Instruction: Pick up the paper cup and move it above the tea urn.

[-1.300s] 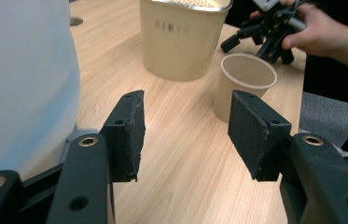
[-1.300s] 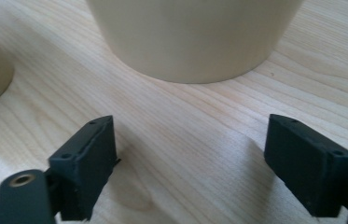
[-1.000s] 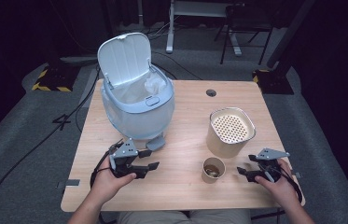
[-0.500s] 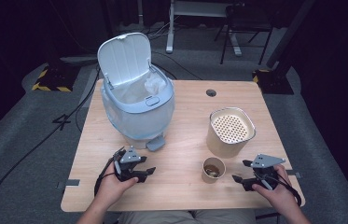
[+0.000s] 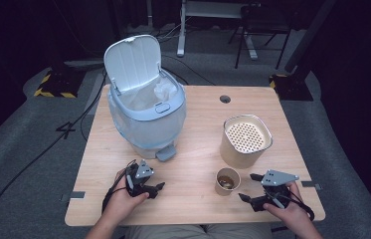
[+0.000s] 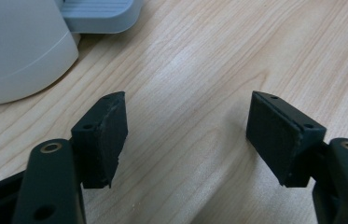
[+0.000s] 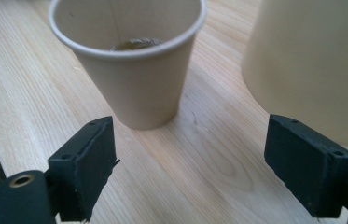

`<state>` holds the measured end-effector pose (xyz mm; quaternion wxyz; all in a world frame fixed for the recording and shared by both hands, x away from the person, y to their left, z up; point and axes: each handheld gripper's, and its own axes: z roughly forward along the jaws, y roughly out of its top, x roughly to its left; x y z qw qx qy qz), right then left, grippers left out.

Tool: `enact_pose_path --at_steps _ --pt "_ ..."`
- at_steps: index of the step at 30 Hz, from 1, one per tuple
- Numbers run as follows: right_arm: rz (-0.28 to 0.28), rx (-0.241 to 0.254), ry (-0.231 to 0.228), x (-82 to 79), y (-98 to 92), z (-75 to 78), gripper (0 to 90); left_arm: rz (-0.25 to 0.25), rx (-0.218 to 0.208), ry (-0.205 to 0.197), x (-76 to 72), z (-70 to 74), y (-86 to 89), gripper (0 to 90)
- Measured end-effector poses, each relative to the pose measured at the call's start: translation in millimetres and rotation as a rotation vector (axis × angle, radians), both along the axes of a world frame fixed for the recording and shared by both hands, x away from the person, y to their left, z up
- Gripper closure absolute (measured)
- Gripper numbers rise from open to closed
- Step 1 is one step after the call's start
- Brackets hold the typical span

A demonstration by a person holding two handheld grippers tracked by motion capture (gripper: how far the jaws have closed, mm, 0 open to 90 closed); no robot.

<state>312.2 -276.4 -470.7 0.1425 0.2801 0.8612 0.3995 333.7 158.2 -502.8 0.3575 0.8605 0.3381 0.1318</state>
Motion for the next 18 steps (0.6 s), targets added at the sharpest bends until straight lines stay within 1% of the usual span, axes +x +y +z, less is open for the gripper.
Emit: enact_pose_path --at_steps 3,5,8,9,11,14,16,17,18 --pt "0.013 0.011 -0.002 -0.2 4.3 0.9 15.9 0.011 -0.004 0.002 -1.6 -0.2 0.3 29.5" --pt "0.029 0.017 -0.006 0.1 11.5 0.7 15.9 0.025 -0.002 -0.002 -3.0 -0.2 0.7 29.3" --pt "0.037 0.018 -0.01 0.7 17.0 -0.4 15.9 0.026 0.0 0.0 -3.3 0.0 1.0 29.1" --pt "0.038 0.033 -0.008 1.7 23.6 -2.1 16.1 0.027 0.0 0.001 -3.4 0.0 1.0 29.1" --pt "0.04 0.039 -0.009 2.4 28.3 -3.5 16.2 0.027 0.0 0.0 -3.5 0.0 1.0 29.1" --pt "0.05 0.034 -0.02 4.3 38.2 -8.5 17.3 0.032 -0.001 0.002 -5.5 0.0 2.0 28.9" --pt "0.056 0.04 -0.029 5.8 42.9 -12.6 20.9 0.034 -0.007 0.007 -7.3 -0.3 3.0 28.1" --pt "0.056 0.04 -0.029 5.8 42.9 -12.6 20.9 0.034 -0.007 0.007 -7.3 -0.3 3.0 28.0" --pt "0.048 0.045 -0.039 8.2 45.7 -17.1 20.9 0.032 -0.004 0.006 -8.4 -0.2 4.0 28.0"
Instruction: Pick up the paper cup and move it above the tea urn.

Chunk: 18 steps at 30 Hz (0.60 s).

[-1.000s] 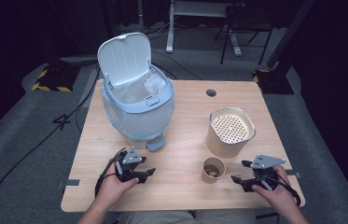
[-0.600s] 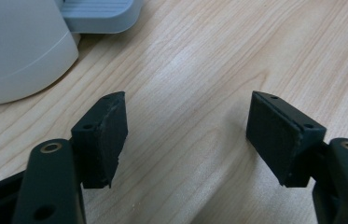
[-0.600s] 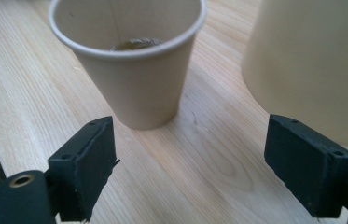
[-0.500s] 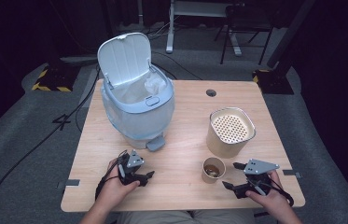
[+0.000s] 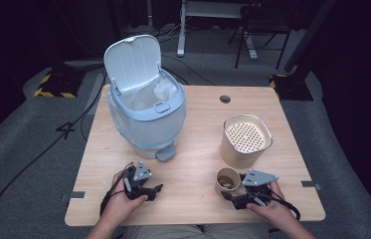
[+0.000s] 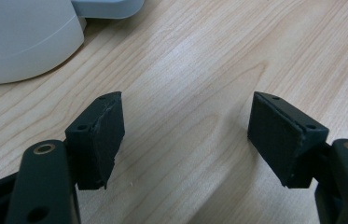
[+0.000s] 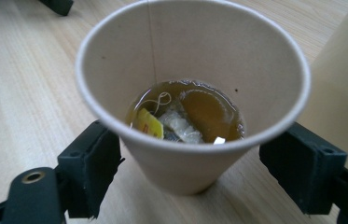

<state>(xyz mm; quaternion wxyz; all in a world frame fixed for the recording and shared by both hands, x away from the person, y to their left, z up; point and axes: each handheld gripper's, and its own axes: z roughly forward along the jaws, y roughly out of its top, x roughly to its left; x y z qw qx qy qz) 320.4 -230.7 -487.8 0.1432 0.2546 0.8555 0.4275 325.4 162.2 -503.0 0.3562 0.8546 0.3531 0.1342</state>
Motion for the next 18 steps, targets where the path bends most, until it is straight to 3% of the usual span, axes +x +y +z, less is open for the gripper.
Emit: enact_pose_path --at_steps 3,10,18 --pt "-0.004 0.029 0.0 1.7 2.2 -2.9 20.7 0.002 0.002 -0.001 -0.8 -0.1 0.2 28.0" --pt "0.013 0.059 -0.065 2.1 7.2 -1.0 22.9 -0.003 0.005 -0.003 -0.6 0.1 0.8 27.9" --pt "0.023 0.089 -0.045 5.5 5.8 0.0 27.2 -0.004 0.003 -0.002 -0.5 0.2 1.0 27.9"
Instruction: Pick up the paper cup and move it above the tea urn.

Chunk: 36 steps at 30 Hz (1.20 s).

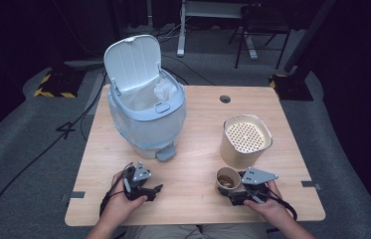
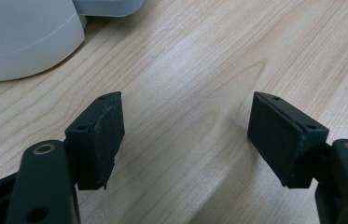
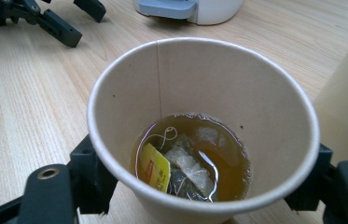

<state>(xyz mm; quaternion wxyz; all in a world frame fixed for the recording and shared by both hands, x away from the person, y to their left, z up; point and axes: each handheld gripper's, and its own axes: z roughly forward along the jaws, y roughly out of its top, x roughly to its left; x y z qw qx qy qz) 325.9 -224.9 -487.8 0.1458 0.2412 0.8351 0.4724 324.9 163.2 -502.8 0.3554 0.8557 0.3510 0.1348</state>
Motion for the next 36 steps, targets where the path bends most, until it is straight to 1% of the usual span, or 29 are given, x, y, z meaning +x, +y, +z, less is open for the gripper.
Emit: enact_pose_path --at_steps 3,8,9,12,13,14,15,18,20,21,22,28,29,30,32,33,34,35,36 --pt "0.009 0.005 -0.011 -0.1 -0.4 1.9 27.6 0.0 -0.001 0.001 0.0 -0.1 0.0 27.9" --pt "0.025 0.009 -0.027 -1.3 -3.4 11.6 28.2 -0.001 0.003 -0.003 -0.1 0.0 0.1 27.9" --pt "0.026 0.004 -0.031 -1.5 -4.2 13.3 28.2 0.0 0.001 -0.003 -0.4 -0.1 0.0 27.9" --pt "0.034 0.003 -0.048 -0.9 -6.5 20.5 28.4 0.001 -0.003 0.002 -0.7 -0.2 0.1 27.9" --pt "0.034 0.003 -0.048 -0.9 -6.5 20.5 28.4 0.001 -0.003 0.002 -0.7 -0.2 0.1 27.9" --pt "0.035 0.014 -0.065 -0.6 -7.7 27.4 28.5 0.001 -0.003 0.003 -0.7 -0.1 0.2 27.8" --pt "0.038 0.015 -0.072 -0.4 -8.4 31.3 28.6 0.0 -0.002 0.003 -0.6 -0.1 0.2 27.7" --pt "0.037 0.021 -0.08 0.6 -11.1 43.2 28.6 -0.001 -0.002 0.003 -0.5 -0.1 0.3 27.6" --pt "0.035 0.024 -0.077 0.7 -11.9 46.0 28.7 0.0 -0.003 0.001 -0.5 -0.2 0.2 27.5" --pt "0.035 0.029 -0.075 1.2 -13.3 50.6 28.8 0.0 -0.003 0.002 -0.5 -0.2 0.1 27.5" --pt "0.034 0.028 -0.086 2.4 -15.9 57.6 28.9 -0.001 -0.002 0.003 -0.5 -0.1 0.3 27.5" --pt "0.03 0.037 -0.099 6.1 -23.9 77.6 29.1 0.0 -0.003 0.003 -0.6 -0.1 0.2 27.4" --pt "0.03 0.037 -0.099 6.1 -23.9 77.6 29.1 0.0 -0.003 0.003 -0.6 -0.1 0.2 27.4" --pt "0.034 0.044 -0.106 8.6 -26.8 85.8 29.1 -0.001 -0.002 0.003 -0.5 -0.1 0.2 27.4" --pt "0.045 0.06 -0.104 11.2 -29.3 92.7 29.1 -0.002 -0.002 0.003 -0.4 -0.1 0.3 27.4" --pt "0.045 0.06 -0.104 11.2 -29.3 92.7 29.1 -0.002 -0.002 0.003 -0.4 -0.1 0.3 27.4" --pt "0.051 0.067 -0.108 14.8 -32.9 100.7 29.1 0.0 -0.003 0.003 -0.7 -0.2 0.1 27.4" --pt "0.051 0.067 -0.108 14.8 -32.9 100.7 29.1 0.0 -0.003 0.003 -0.7 -0.2 0.1 27.4" --pt "0.048 0.069 -0.116 19.2 -36.8 108.2 29.2 0.001 -0.003 0.002 -0.7 -0.3 0.0 27.4"
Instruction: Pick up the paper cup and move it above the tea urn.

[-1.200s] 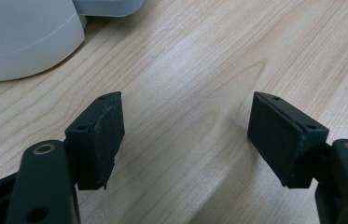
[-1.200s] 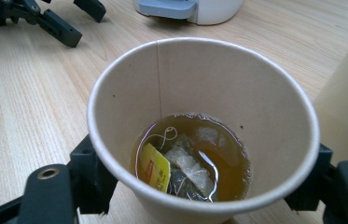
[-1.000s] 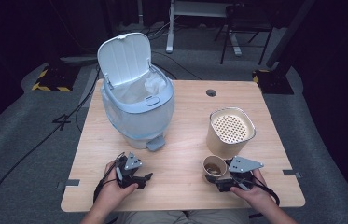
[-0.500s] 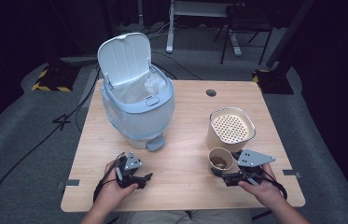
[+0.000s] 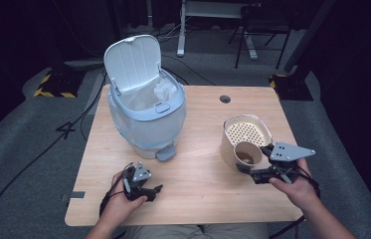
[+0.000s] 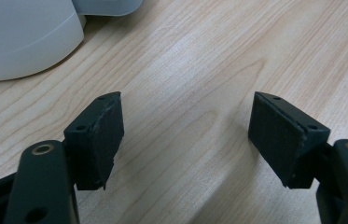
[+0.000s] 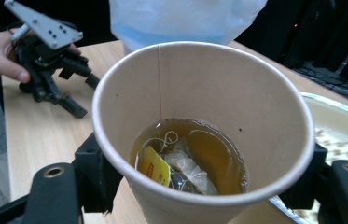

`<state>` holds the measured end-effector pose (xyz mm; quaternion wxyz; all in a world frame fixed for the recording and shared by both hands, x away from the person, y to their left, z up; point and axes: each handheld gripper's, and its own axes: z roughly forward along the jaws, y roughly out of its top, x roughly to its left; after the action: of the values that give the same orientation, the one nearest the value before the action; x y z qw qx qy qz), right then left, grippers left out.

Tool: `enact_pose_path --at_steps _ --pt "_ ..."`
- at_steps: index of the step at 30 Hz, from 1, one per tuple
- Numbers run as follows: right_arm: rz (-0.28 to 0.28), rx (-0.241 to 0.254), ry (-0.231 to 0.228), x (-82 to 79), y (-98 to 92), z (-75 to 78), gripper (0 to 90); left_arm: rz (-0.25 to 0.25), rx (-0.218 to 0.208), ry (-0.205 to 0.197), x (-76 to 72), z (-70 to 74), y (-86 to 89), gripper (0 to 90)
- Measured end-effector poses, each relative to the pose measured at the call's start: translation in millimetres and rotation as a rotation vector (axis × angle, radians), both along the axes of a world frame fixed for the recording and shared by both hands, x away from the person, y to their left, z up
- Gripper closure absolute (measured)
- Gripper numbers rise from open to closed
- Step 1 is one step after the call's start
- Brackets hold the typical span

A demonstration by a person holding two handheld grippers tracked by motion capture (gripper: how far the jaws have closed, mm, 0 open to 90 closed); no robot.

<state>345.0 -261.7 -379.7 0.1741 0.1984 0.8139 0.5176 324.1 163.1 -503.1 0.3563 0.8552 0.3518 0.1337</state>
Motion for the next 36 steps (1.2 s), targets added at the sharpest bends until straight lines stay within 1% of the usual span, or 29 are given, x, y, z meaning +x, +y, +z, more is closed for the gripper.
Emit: enact_pose_path --at_steps 1,2,3,5,7,8,9,10,11,12,14,16,18,19,20,22,23,24,25,26,27,28,30,32,33,34,35,36 --pt "0.0 0.0 0.0 0.0 0.0 0.0 29.2 0.0 0.0 0.0 0.0 0.0 0.0 27.4" --pt "-0.008 -0.007 -0.008 3.9 -3.3 6.2 29.2 -0.001 0.0 0.002 0.1 0.1 0.1 27.3" --pt "-0.008 -0.007 -0.008 3.9 -3.3 6.2 29.2 -0.001 0.0 0.001 0.1 0.1 0.1 27.3" --pt "-0.009 -0.012 -0.023 10.5 -8.1 14.1 29.2 -0.001 0.0 0.002 0.0 0.1 0.1 27.3" --pt "-0.009 -0.008 -0.021 12.8 -9.7 16.7 29.2 -0.001 0.0 0.002 0.1 0.1 0.1 27.3" --pt "-0.007 -0.014 -0.02 18.2 -13.0 21.4 29.2 0.0 -0.001 0.001 0.0 0.0 0.0 27.3" --pt "-0.007 -0.014 -0.02 18.2 -13.0 21.4 29.2 0.0 -0.001 0.0 0.1 0.0 0.0 27.3" --pt "-0.012 -0.02 -0.02 23.2 -15.2 25.3 29.3 -0.001 0.0 0.002 0.0 0.1 0.1 27.3" --pt "-0.012 -0.02 -0.02 23.2 -15.2 25.3 29.3 -0.001 0.0 0.002 0.0 0.1 0.1 27.3" --pt "-0.017 -0.029 -0.024 29.1 -17.3 28.9 29.3 -0.001 0.001 0.0 0.1 0.0 0.0 27.3" --pt "-0.018 -0.031 -0.025 31.1 -17.9 29.9 29.4 -0.001 0.0 0.0 0.1 0.0 0.0 27.3" --pt "-0.029 -0.038 -0.026 40.9 -20.7 33.0 29.4 -0.001 0.0 0.0 0.1 0.0 0.0 27.3" --pt "-0.031 -0.039 -0.026 43.2 -21.6 33.5 29.5 -0.001 0.0 0.0 0.1 0.0 0.0 27.3" --pt "-0.035 -0.04 -0.03 47.4 -22.9 34.0 29.6 -0.001 0.0 0.0 0.1 0.0 0.0 27.3" --pt "-0.04 -0.046 -0.03 53.5 -24.7 34.4 29.6 -0.001 0.0 0.0 0.1 0.0 0.0 27.3" --pt "-0.043 -0.05 -0.026 60.6 -26.4 34.5 29.7 -0.001 0.0 0.0 0.1 0.0 0.0 27.2" --pt "-0.043 -0.05 -0.026 60.6 -26.4 34.5 29.7 -0.001 0.0 0.0 0.1 0.0 0.0 27.2" --pt "-0.053 -0.052 -0.022 67.8 -28.1 34.1 29.6 -0.001 0.0 0.0 0.1 0.0 0.0 27.2" --pt "-0.053 -0.052 -0.022 67.8 -28.1 34.1 29.6 -0.001 0.0 0.0 0.1 0.0 0.0 27.2" --pt "-0.064 -0.056 -0.02 74.3 -29.7 33.5 29.7 -0.001 0.0 0.0 0.1 0.0 0.0 27.2" --pt "-0.064 -0.056 -0.02 74.3 -29.7 33.5 29.7 -0.001 0.0 0.0 0.1 0.0 0.0 27.2" --pt "-0.074 -0.06 -0.021 80.7 -31.8 33.3 29.6 -0.001 0.001 0.0 0.1 0.1 0.1 27.2" --pt "-0.077 -0.059 -0.02 82.9 -32.5 33.3 29.7 -0.001 0.0 0.0 0.1 0.0 0.0 27.2" --pt "-0.086 -0.06 -0.019 92.3 -36.4 34.1 29.7 -0.001 0.0 0.0 0.1 0.0 0.0 27.2" --pt "-0.086 -0.06 -0.019 92.3 -36.4 34.1 29.7 -0.001 0.0 0.0 0.1 0.0 0.0 27.2" --pt "-0.096 -0.066 -0.019 97.4 -38.5 34.5 29.7 -0.002 0.0 0.0 0.2 0.0 0.0 27.2" --pt "-0.096 -0.066 -0.019 97.4 -38.5 34.5 29.7 -0.002 0.0 0.0 0.2 0.0 0.0 27.2" --pt "-0.107 -0.067 -0.022 102.2 -40.5 34.5 29.7 -0.001 0.0 0.0 0.2 0.0 0.0 27.2"
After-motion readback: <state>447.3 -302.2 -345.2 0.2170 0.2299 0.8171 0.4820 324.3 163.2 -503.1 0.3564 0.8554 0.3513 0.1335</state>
